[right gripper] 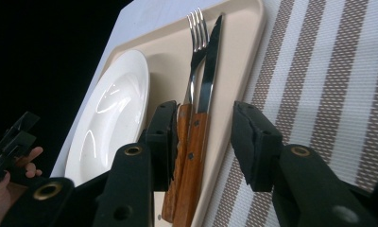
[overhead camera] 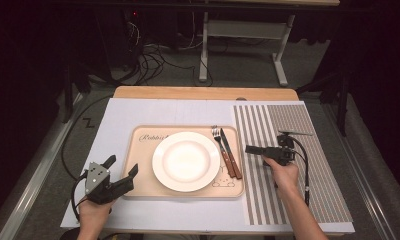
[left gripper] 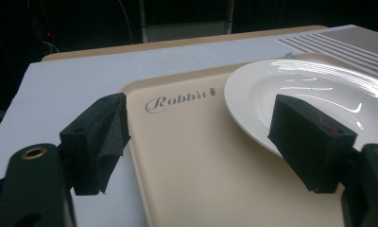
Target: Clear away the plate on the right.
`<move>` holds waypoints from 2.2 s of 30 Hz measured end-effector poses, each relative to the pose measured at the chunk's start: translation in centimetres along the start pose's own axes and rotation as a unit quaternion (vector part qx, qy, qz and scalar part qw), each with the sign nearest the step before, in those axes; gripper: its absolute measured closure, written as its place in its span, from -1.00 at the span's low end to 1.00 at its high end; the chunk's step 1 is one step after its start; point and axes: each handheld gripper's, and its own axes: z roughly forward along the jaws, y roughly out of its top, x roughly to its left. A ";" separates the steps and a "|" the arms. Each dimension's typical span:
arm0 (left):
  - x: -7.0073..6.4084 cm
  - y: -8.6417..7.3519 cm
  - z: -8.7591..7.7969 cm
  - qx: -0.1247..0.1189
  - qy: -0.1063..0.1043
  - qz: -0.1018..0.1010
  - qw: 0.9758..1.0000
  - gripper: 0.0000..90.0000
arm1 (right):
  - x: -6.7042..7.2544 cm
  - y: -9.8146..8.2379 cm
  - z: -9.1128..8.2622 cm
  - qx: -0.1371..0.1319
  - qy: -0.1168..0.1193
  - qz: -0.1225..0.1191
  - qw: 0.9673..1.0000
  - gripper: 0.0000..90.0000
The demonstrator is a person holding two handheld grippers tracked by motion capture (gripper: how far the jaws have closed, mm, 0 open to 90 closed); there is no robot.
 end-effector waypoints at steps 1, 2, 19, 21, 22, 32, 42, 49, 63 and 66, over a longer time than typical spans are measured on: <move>0.0 0.0 0.0 0.000 0.000 0.000 1.000 -0.53 | -0.1 0.0 -0.2 0.000 -0.001 -0.001 1.000 0.41; 0.0 0.0 0.0 0.000 0.000 0.000 1.000 -0.53 | -0.2 -0.1 -0.4 -0.002 -0.002 0.000 1.000 0.41; 0.0 0.0 0.0 0.000 0.002 -0.002 1.000 -0.53 | -1.5 -0.6 -2.8 -0.018 -0.012 0.004 1.000 0.41; 0.0 0.0 0.0 0.000 0.002 -0.002 1.000 -0.53 | -1.6 -0.7 -3.1 -0.020 -0.013 0.004 1.000 0.41; 0.0 0.0 0.0 0.000 0.002 -0.002 1.000 -0.53 | -1.7 -0.7 -3.2 -0.022 -0.015 0.003 1.000 0.41; 0.0 0.0 0.0 0.001 0.002 -0.003 1.000 -0.53 | -2.1 -1.1 -4.9 -0.029 -0.037 -0.005 0.999 0.39; 0.1 0.0 0.0 0.001 0.002 -0.004 1.000 -0.53 | -2.2 -1.5 -6.3 -0.036 -0.070 -0.030 0.996 0.32; 0.1 0.0 0.0 0.001 0.003 -0.005 1.000 -0.53 | -1.8 -1.9 -7.2 -0.051 -0.105 -0.064 0.991 0.29; 0.2 0.0 -0.1 0.000 0.005 -0.006 1.000 -0.53 | -0.8 -3.3 -8.5 -0.073 -0.159 -0.141 0.974 0.14; 0.2 0.0 -0.1 -0.002 0.006 -0.005 1.000 -0.53 | -0.5 -3.7 -8.9 -0.086 -0.166 -0.157 0.970 0.13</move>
